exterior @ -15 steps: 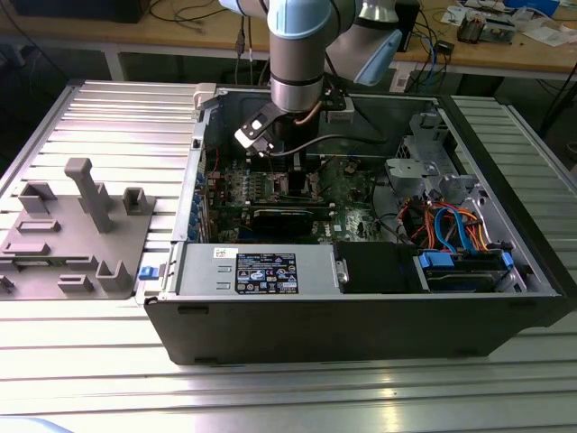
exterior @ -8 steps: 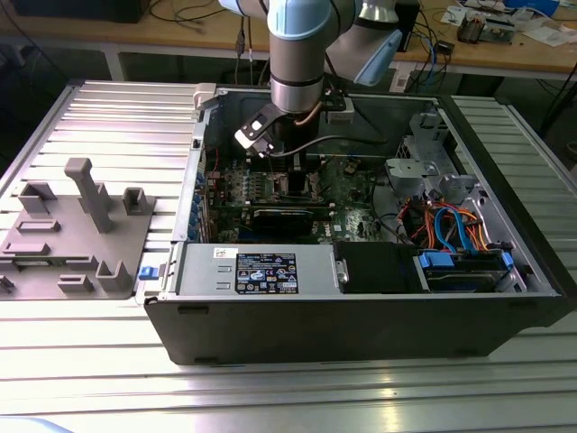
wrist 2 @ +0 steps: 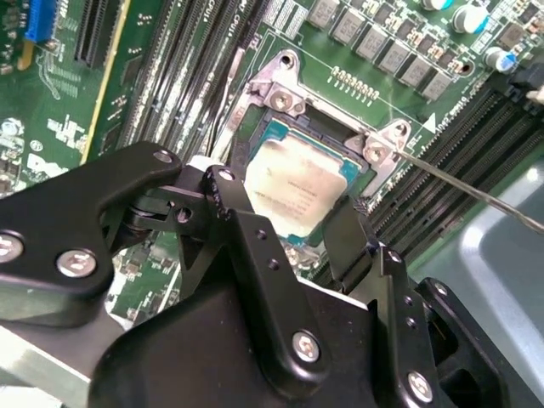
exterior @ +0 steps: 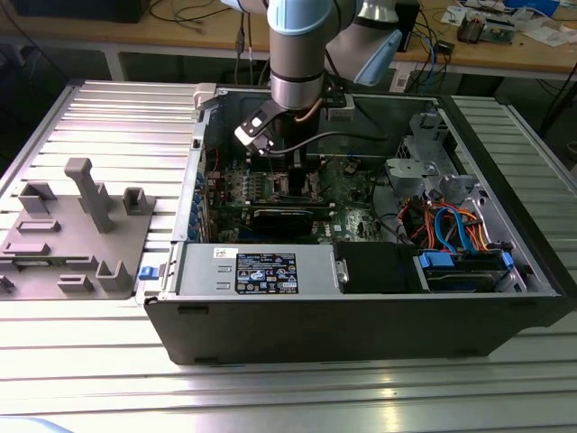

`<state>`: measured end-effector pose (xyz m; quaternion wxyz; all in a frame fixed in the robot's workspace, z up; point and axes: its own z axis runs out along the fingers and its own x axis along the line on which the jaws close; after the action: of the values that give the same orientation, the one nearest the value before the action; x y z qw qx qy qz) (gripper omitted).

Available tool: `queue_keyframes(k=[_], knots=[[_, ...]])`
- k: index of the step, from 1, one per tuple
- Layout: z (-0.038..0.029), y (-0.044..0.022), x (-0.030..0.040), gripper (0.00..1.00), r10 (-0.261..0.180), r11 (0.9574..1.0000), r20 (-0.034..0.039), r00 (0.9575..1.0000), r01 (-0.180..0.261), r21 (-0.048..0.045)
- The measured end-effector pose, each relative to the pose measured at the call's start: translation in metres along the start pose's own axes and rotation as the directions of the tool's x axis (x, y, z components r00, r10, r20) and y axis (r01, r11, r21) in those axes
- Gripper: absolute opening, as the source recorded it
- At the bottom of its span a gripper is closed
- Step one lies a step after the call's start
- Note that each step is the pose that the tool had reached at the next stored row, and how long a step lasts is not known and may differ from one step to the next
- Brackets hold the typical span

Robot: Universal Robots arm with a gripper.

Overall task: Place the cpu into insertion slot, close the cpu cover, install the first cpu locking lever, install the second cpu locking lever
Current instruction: 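Place the cpu into insertion slot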

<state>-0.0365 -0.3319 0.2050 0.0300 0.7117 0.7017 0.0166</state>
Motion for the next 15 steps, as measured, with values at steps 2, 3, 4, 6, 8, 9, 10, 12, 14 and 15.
queue_keyframes(k=[2, 3, 4, 6, 8, 9, 10, 12, 14, 15], knots=[[-0.0050, 0.0002, 0.0003, 0.62, 0.000, 1.0000, 0.0039, 1.0000, 0.000, -0.0006], [-0.0084, 0.0005, 0.0011, 0.62, -0.001, 1.0000, 0.0087, 1.0000, 0.001, -0.0008], [-0.0092, 0.0006, 0.0016, 0.60, -0.001, 1.0000, 0.0117, 0.9999, 0.001, -0.0009], [-0.0095, 0.0006, 0.0019, 0.54, -0.001, 1.0000, 0.0140, 0.9999, 0.001, -0.0009], [-0.0095, 0.0006, 0.0020, 0.42, -0.001, 1.0000, 0.0151, 0.9999, 0.001, -0.0008], [-0.0095, 0.0006, 0.0021, 0.35, -0.001, 1.0000, 0.0153, 0.9999, 0.001, -0.0009], [-0.0095, 0.0006, 0.0021, 0.35, -0.001, 1.0000, 0.0155, 0.9999, 0.001, -0.0009], [-0.0095, 0.0006, 0.0023, 0.24, -0.001, 1.0000, 0.0157, 0.9999, 0.001, -0.0008], [-0.0095, 0.0008, 0.0025, 0.11, -0.001, 1.0000, 0.0159, 0.9999, 0.001, -0.0003], [-0.0094, 0.0016, 0.0026, 0.11, -0.001, 1.0000, 0.0159, 0.9999, 0.001, 0.0014]])
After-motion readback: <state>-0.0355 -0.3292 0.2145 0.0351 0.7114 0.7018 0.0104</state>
